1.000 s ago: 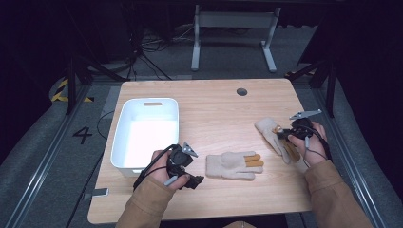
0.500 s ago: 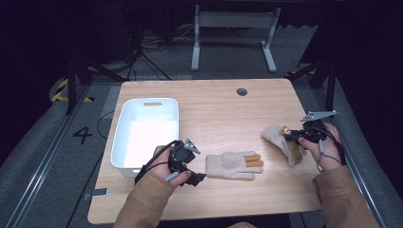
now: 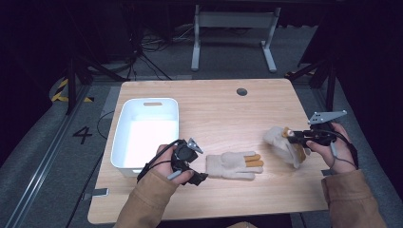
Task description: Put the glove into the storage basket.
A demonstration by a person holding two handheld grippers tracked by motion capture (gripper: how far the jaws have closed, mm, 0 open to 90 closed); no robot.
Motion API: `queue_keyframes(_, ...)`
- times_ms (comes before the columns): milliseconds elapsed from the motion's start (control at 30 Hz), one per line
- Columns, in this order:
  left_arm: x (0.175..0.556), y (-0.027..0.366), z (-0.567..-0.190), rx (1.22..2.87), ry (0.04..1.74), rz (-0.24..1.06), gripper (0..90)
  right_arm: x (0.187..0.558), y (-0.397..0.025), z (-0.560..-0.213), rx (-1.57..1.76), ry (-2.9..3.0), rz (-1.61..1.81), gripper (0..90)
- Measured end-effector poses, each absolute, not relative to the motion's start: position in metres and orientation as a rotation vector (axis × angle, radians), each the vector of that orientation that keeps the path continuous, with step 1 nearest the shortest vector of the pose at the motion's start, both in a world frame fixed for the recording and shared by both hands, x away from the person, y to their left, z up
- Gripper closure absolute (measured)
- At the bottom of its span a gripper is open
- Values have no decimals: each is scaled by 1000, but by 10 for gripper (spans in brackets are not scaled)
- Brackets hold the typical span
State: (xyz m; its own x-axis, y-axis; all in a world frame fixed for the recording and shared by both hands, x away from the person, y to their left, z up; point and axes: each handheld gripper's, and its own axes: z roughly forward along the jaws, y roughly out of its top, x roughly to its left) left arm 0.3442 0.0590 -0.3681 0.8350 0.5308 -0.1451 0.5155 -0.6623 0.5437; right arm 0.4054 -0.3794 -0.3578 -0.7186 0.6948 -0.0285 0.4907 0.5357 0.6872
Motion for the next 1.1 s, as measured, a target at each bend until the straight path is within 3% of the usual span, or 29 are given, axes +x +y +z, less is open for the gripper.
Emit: queue_keyframes(1100,341,54,-370,2443,742,15,254,383,-342,-342,503,2732,1155,708)
